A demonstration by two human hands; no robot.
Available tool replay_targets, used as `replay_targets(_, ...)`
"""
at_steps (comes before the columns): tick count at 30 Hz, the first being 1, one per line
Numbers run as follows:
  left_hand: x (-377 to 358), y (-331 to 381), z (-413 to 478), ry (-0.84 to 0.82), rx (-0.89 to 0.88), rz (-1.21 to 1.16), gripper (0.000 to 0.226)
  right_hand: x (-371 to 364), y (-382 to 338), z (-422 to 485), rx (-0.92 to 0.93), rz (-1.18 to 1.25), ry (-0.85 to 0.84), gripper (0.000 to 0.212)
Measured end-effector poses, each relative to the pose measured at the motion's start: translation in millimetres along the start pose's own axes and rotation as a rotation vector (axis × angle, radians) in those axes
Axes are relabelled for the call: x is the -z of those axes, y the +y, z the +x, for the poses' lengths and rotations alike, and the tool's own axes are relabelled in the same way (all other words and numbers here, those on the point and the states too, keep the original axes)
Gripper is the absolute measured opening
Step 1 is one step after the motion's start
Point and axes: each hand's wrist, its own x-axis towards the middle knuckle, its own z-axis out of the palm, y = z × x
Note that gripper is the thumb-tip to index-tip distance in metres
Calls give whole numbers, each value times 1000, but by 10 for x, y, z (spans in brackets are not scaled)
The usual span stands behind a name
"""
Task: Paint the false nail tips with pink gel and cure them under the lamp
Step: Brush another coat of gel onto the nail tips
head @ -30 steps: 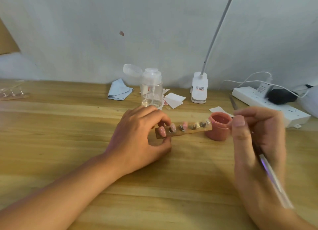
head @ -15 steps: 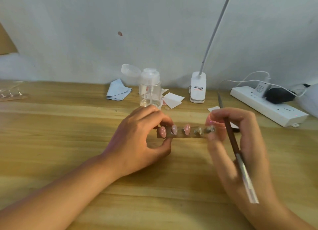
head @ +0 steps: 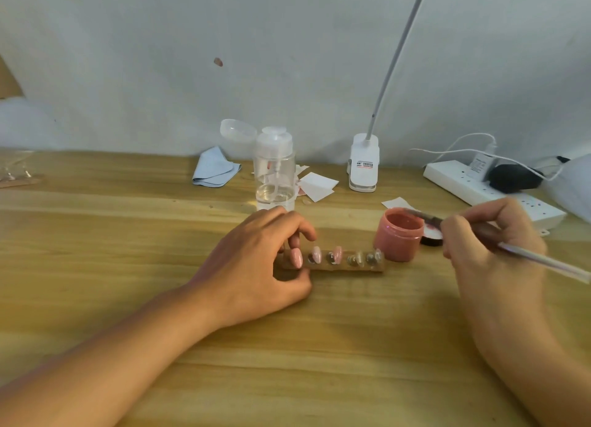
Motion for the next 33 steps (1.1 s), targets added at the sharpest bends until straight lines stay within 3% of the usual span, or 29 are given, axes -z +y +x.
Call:
replay_targets(7, 5, 69, -22, 100, -99, 63, 22, -63, 39, 61, -117, -17, -20, 22)
replay_targets(20, 18, 80, -24, 85, -97, 62, 20, -85, 2, 121, -160, -44, -55, 20)
replay_targets(33, 7, 87, -7, 112, -128, 80, 19, -127, -34, 178, -341, -66, -145, 15)
